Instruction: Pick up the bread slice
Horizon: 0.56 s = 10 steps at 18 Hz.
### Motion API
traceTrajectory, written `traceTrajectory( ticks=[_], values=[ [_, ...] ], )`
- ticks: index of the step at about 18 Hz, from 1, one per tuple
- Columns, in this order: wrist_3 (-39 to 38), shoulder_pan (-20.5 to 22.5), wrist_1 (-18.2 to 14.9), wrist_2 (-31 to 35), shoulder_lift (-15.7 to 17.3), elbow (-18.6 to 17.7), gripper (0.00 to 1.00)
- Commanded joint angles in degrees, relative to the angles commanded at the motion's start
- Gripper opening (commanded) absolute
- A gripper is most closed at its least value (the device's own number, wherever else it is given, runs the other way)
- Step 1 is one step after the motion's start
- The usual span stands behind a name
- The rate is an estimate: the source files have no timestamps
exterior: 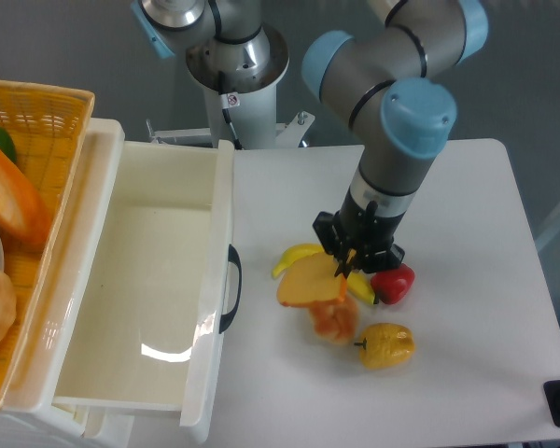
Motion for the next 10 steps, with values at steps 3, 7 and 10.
traceTrajectory(
  ticks=[3,7,10],
  values=[
    [4.2,1.2,-0.6,1.1,0.8,-0.1,0.0],
    [4.8,1.2,-0.3,3.7,1.3,-0.4,0.0],
    [7.4,1.5,-0.5,3.9,1.4,-0.6,0.0]
  ],
)
